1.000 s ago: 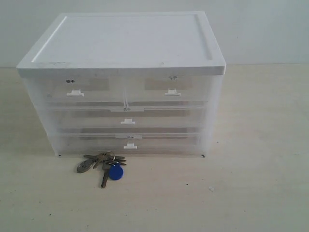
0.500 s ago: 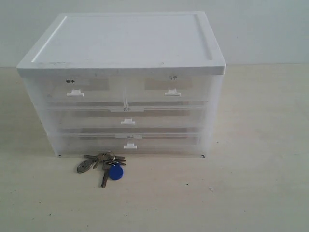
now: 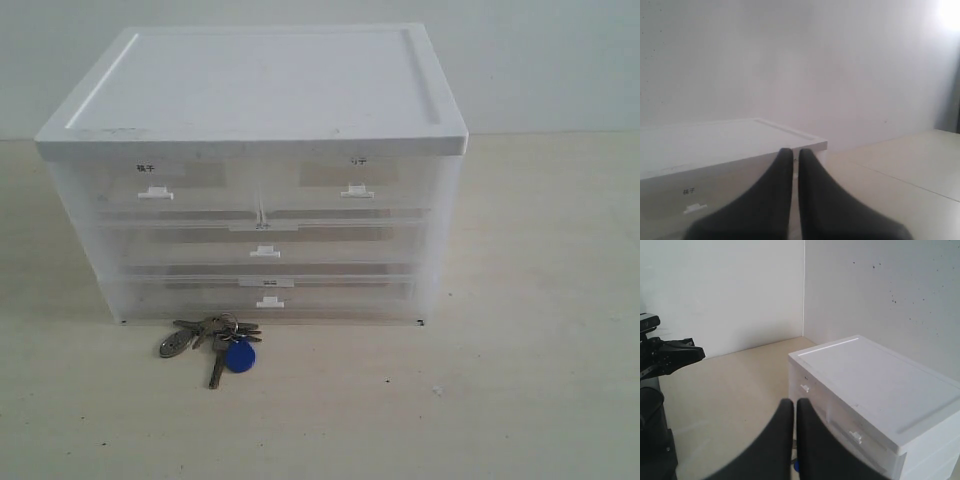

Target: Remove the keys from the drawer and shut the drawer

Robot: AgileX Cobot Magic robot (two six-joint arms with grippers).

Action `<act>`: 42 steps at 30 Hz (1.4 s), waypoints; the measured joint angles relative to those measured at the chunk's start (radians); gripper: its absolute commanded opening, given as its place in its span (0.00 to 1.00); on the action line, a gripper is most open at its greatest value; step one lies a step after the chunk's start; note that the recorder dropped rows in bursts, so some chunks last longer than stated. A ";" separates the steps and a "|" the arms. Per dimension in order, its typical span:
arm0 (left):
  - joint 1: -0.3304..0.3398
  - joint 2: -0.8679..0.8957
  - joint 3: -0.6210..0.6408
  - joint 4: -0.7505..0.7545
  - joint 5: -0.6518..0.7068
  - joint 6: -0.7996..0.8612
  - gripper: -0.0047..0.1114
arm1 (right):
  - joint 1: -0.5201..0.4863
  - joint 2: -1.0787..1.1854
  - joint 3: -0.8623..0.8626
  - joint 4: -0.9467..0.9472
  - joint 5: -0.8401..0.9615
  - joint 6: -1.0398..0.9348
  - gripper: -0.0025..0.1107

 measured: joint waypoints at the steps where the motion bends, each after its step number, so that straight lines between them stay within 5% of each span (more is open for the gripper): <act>1: 0.000 0.000 0.000 -0.030 0.000 0.031 0.08 | 0.000 0.000 0.000 0.000 0.000 0.000 0.02; 5: 0.000 0.000 0.007 -0.440 0.074 0.467 0.08 | 0.000 0.000 0.000 0.000 0.000 0.000 0.02; 12: 0.000 0.000 0.030 -1.545 0.305 1.720 0.08 | 0.000 0.000 0.000 0.000 0.000 0.000 0.02; 15: 0.000 0.000 0.065 -1.752 0.304 2.014 0.08 | 0.000 0.000 0.000 0.000 0.000 0.000 0.02; 19: 0.065 0.000 0.126 -1.745 0.260 1.985 0.08 | 0.000 0.000 0.000 0.000 0.000 0.000 0.02; 27: 0.382 0.000 0.153 -1.690 0.253 1.821 0.08 | 0.000 0.000 0.000 0.000 0.000 0.000 0.02; 34: 0.575 0.000 0.153 -1.659 0.255 1.728 0.08 | 0.000 0.000 0.000 0.000 0.000 0.000 0.02; 42: 0.612 0.000 0.153 -1.649 0.380 1.719 0.08 | 0.000 0.000 0.000 0.000 0.002 0.000 0.02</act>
